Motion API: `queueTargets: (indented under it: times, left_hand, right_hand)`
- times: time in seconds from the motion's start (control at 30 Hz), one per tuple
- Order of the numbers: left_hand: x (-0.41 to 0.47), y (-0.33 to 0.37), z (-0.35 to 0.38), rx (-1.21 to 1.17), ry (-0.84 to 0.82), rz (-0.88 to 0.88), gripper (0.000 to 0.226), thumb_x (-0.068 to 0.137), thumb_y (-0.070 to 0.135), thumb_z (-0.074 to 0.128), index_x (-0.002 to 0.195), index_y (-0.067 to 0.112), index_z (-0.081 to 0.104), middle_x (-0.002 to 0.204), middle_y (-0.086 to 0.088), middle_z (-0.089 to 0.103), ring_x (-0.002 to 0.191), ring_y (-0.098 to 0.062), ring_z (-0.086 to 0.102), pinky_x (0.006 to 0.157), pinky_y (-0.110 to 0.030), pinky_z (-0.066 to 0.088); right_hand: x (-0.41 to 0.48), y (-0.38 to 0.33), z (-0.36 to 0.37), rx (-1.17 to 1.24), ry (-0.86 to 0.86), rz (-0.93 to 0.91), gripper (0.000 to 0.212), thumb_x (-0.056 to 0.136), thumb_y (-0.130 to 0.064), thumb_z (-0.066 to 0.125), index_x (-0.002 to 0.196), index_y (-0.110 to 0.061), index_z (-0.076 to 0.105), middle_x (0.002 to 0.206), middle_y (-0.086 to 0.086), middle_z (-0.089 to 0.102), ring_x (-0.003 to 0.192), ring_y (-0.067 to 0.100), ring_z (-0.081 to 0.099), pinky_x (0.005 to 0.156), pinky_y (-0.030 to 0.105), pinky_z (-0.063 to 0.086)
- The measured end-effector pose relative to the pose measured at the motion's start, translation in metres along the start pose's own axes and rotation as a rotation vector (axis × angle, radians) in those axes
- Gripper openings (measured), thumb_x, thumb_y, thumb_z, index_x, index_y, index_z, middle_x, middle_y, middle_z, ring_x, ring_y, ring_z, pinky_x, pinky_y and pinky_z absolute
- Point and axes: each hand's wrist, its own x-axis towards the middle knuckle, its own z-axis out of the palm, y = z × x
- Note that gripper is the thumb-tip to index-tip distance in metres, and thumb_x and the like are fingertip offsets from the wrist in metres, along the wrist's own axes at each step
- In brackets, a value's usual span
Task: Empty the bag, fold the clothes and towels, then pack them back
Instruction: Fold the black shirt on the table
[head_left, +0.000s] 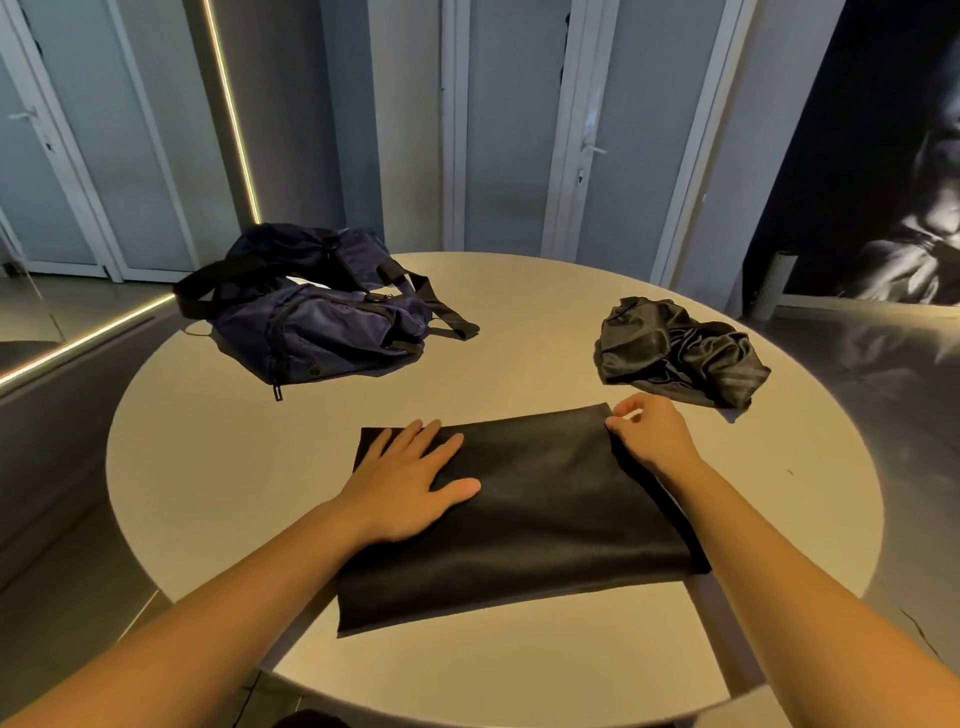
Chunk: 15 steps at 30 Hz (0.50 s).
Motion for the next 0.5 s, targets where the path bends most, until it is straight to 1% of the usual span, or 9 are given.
queueTargets:
  times: [0.07, 0.13, 0.17, 0.23, 0.3, 0.33, 0.37, 0.43, 0.5]
  left_hand:
    - [0.001, 0.001, 0.004, 0.002, 0.032, -0.019, 0.09, 0.082, 0.086, 0.006, 0.162, 0.042, 0.001, 0.171, 0.005, -0.008, 0.157, -0.016, -0.012, 0.127, -0.045, -0.007]
    - [0.001, 0.004, 0.007, -0.007, 0.056, -0.048, 0.096, 0.077, 0.088, 0.001, 0.162, 0.042, 0.002, 0.171, 0.004, -0.007, 0.157, -0.017, -0.012, 0.127, -0.046, -0.007]
    - [0.001, 0.005, 0.008, -0.014, 0.067, -0.062, 0.098, 0.076, 0.088, -0.001, 0.162, 0.042, 0.002, 0.172, 0.004, -0.007, 0.157, -0.017, -0.011, 0.127, -0.046, -0.007]
    - [0.002, 0.006, 0.01, -0.02, 0.09, -0.091, 0.094, 0.081, 0.087, 0.002, 0.162, 0.04, 0.003, 0.172, 0.003, -0.005, 0.157, -0.019, -0.011, 0.127, -0.047, -0.006]
    - [0.003, 0.004, 0.012, -0.015, 0.115, -0.128, 0.088, 0.088, 0.084, 0.008, 0.163, 0.039, 0.004, 0.172, 0.001, -0.003, 0.158, -0.02, -0.009, 0.127, -0.048, -0.004]
    - [0.003, 0.003, 0.012, -0.016, 0.124, -0.145, 0.087, 0.089, 0.084, 0.009, 0.163, 0.038, 0.005, 0.172, 0.001, -0.003, 0.158, -0.021, -0.008, 0.127, -0.049, -0.003]
    - [0.003, 0.003, 0.013, -0.016, 0.126, -0.157, 0.088, 0.088, 0.084, 0.01, 0.163, 0.038, 0.005, 0.172, 0.001, -0.003, 0.158, -0.021, -0.008, 0.127, -0.049, -0.002]
    - [0.004, 0.003, 0.014, -0.023, 0.117, -0.166, 0.09, 0.087, 0.086, 0.009, 0.163, 0.038, 0.005, 0.172, 0.001, -0.003, 0.158, -0.021, -0.008, 0.127, -0.049, -0.002]
    - [0.004, 0.002, 0.014, -0.033, 0.099, -0.146, 0.093, 0.083, 0.088, 0.009, 0.163, 0.039, 0.004, 0.172, 0.002, -0.005, 0.158, -0.02, -0.009, 0.127, -0.049, -0.004]
  right_hand:
    - [-0.012, -0.01, -0.007, -0.14, 0.061, -0.035, 0.03, 0.097, -0.035, 0.065, 0.118, -0.014, 0.063, 0.116, 0.01, 0.068, 0.105, 0.032, 0.064, 0.089, 0.042, 0.051]
    - [-0.035, -0.027, -0.005, -0.17, 0.09, -0.158, 0.04, 0.098, -0.041, 0.06, 0.128, -0.015, 0.059, 0.124, 0.008, 0.064, 0.108, 0.03, 0.062, 0.088, 0.041, 0.051]
    - [-0.051, -0.034, -0.001, -0.161, 0.06, -0.241, 0.045, 0.099, -0.045, 0.057, 0.133, -0.016, 0.056, 0.13, 0.007, 0.06, 0.113, 0.029, 0.061, 0.092, 0.042, 0.05]
    - [-0.083, -0.038, 0.011, -0.228, -0.07, -0.353, 0.059, 0.1, -0.056, 0.047, 0.147, -0.02, 0.045, 0.149, 0.005, 0.047, 0.132, 0.027, 0.05, 0.107, 0.043, 0.043]
    - [-0.101, -0.026, 0.022, -0.391, -0.182, -0.34, 0.073, 0.099, -0.067, 0.034, 0.158, -0.025, 0.028, 0.165, 0.004, 0.025, 0.151, 0.025, 0.026, 0.122, 0.044, 0.024]
    - [-0.106, -0.017, 0.024, -0.451, -0.209, -0.316, 0.077, 0.098, -0.071, 0.028, 0.16, -0.027, 0.021, 0.168, 0.004, 0.017, 0.155, 0.024, 0.016, 0.125, 0.044, 0.016]
    - [-0.107, -0.008, 0.025, -0.487, -0.217, -0.306, 0.08, 0.096, -0.073, 0.022, 0.162, -0.028, 0.016, 0.17, 0.003, 0.012, 0.156, 0.023, 0.01, 0.126, 0.042, 0.01]
    - [-0.107, 0.005, 0.024, -0.508, -0.209, -0.325, 0.082, 0.094, -0.076, 0.016, 0.162, -0.03, 0.012, 0.171, 0.0, 0.007, 0.157, 0.02, 0.005, 0.127, 0.04, 0.006]
    - [-0.105, 0.011, 0.023, -0.509, -0.215, -0.346, 0.084, 0.092, -0.078, 0.015, 0.163, -0.031, 0.01, 0.171, -0.002, 0.006, 0.157, 0.019, 0.003, 0.127, 0.04, 0.005]
